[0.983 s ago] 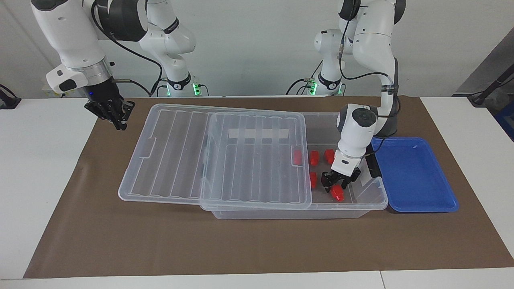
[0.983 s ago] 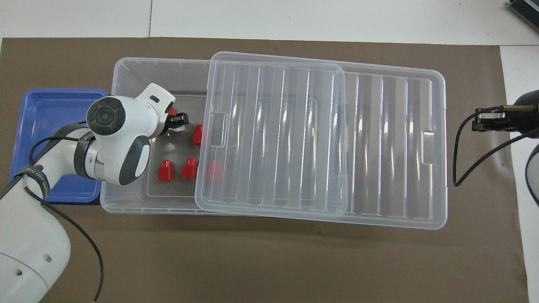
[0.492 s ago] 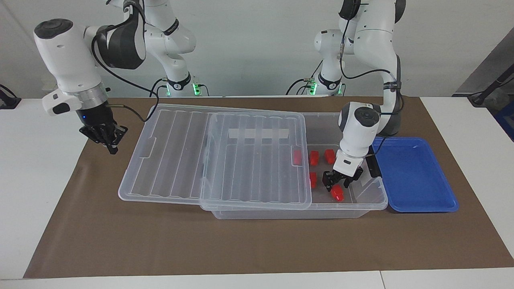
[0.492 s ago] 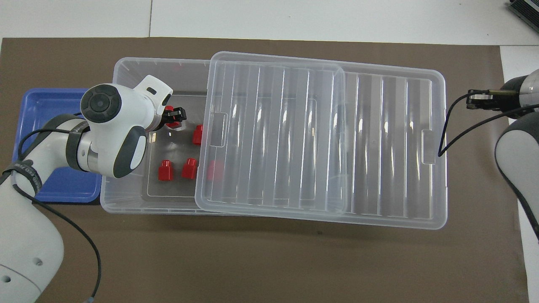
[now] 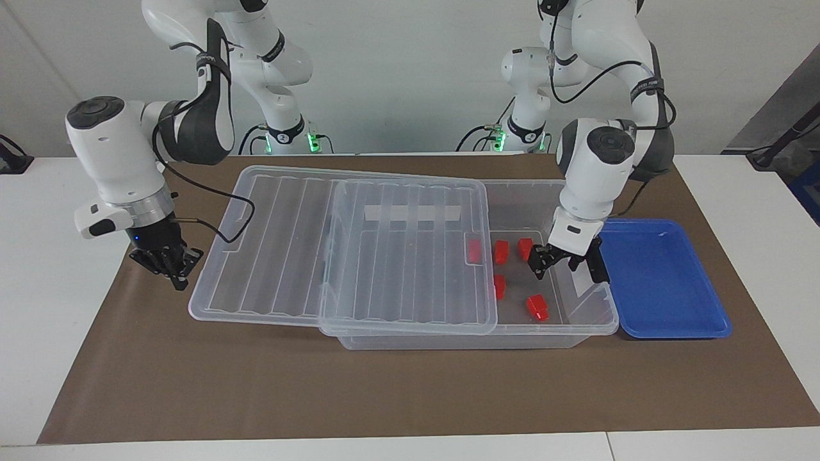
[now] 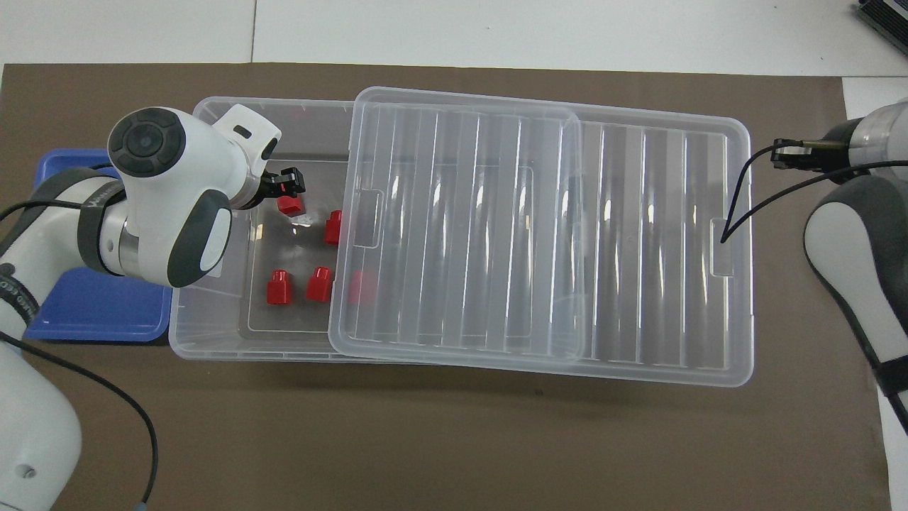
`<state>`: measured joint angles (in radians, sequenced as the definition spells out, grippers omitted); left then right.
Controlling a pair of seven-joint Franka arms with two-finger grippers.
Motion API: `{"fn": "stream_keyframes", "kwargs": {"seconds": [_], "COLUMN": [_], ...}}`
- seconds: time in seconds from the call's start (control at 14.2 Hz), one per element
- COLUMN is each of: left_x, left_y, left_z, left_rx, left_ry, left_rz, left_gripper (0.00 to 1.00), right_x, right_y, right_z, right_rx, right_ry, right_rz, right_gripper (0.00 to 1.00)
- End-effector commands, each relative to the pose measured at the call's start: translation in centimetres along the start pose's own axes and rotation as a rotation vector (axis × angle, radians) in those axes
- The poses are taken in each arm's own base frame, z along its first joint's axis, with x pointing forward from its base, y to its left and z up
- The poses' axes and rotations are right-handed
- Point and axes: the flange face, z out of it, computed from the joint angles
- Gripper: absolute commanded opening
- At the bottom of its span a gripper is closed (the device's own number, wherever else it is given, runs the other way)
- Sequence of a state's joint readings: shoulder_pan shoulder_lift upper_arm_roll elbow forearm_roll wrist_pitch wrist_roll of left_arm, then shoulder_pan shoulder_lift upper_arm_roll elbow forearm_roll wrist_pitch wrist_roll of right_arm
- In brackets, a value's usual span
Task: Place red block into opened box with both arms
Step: 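Withdraw the left gripper while the right gripper slides the lid back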
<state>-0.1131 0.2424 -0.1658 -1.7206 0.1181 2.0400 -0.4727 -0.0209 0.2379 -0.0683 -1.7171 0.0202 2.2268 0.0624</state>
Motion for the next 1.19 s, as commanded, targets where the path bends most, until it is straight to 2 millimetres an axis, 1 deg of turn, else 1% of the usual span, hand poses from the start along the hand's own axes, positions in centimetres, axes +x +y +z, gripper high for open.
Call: {"fn": "stream_keyframes", "kwargs": {"seconds": [0.0,0.07,0.14,0.21,0.28,0.35,0.42,0.49,0.56,0.63,0.7,0.77,0.91,0.98,1.05,1.12], "left_x": [-0.2,-0.1,0.0,0.3,0.9,1.6,2.1,2.6,2.9,2.9,2.5,1.8,2.0,1.8,1.6,1.3], "left_y": [-0.7,-0.9,-1.1,-2.0,-3.8,-6.1,-8.9,-11.5,-14.0,-15.6,-16.9,-17.2,-17.5,-17.4,-17.3,-16.9], "left_z": [-4.0,-5.1,-6.2,-6.8,-7.1,-7.2,-8.0,-8.1,-8.7,-9.2,-9.3,-8.2,-8.5,-8.4,-7.9,-8.1], "left_rx": [0.037,0.043,0.045,0.038,0.035,0.039,0.036,0.035,0.034,0.033,0.033,0.037,0.041,0.041,0.041,0.041], "left_ry": [-0.029,-0.042,-0.048,-0.060,-0.073,-0.088,-0.090,-0.098,-0.095,-0.092,-0.086,-0.097,-0.064,-0.071,-0.078,-0.077], "left_rz": [-0.008,-0.013,-0.014,-0.013,0.011,0.079,0.158,0.223,0.267,0.323,0.379,0.401,0.397,0.395,0.402,0.416], "left_gripper": [0.90,0.96,1.00,1.00,1.00,1.00,1.00,1.00,1.00,1.00,1.00,1.00,1.00,1.00,1.00,1.00], "right_x": [0.9,1.2,1.2,1.2,1.2,1.2,1.0,1.0,0.9,0.9,0.8,0.6,0.2,0.0,-0.2,-0.4], "right_y": [0.4,0.4,0.4,0.3,0.2,0.0,-0.4,-0.6,-0.9,-1.0,-1.4,-1.6,-2.6,-3.1,-3.9,-4.6], "right_z": [1.2,1.1,1.4,1.5,1.6,1.5,1.6,1.6,1.7,1.7,1.7,1.9,2.0,2.0,2.1,2.0], "right_rx": [0.021,0.020,0.018,0.019,0.019,0.021,0.024,0.026,0.027,0.028,0.032,0.036,0.046,0.050,0.058,0.063], "right_ry": [0.015,0.039,0.038,0.036,0.035,0.033,0.027,0.025,0.022,0.019,0.015,0.006,-0.021,-0.029,-0.039,-0.046], "right_rz": [-0.033,-0.034,-0.038,-0.039,-0.041,-0.045,-0.055,-0.071,-0.094,-0.119,-0.151,-0.183,-0.237,-0.250,-0.263,-0.275], "right_gripper": [0.00,0.00,0.00,0.00,0.00,0.00,0.00,0.00,0.00,0.00,0.00,0.00,0.00,0.00,0.00,0.00]}}
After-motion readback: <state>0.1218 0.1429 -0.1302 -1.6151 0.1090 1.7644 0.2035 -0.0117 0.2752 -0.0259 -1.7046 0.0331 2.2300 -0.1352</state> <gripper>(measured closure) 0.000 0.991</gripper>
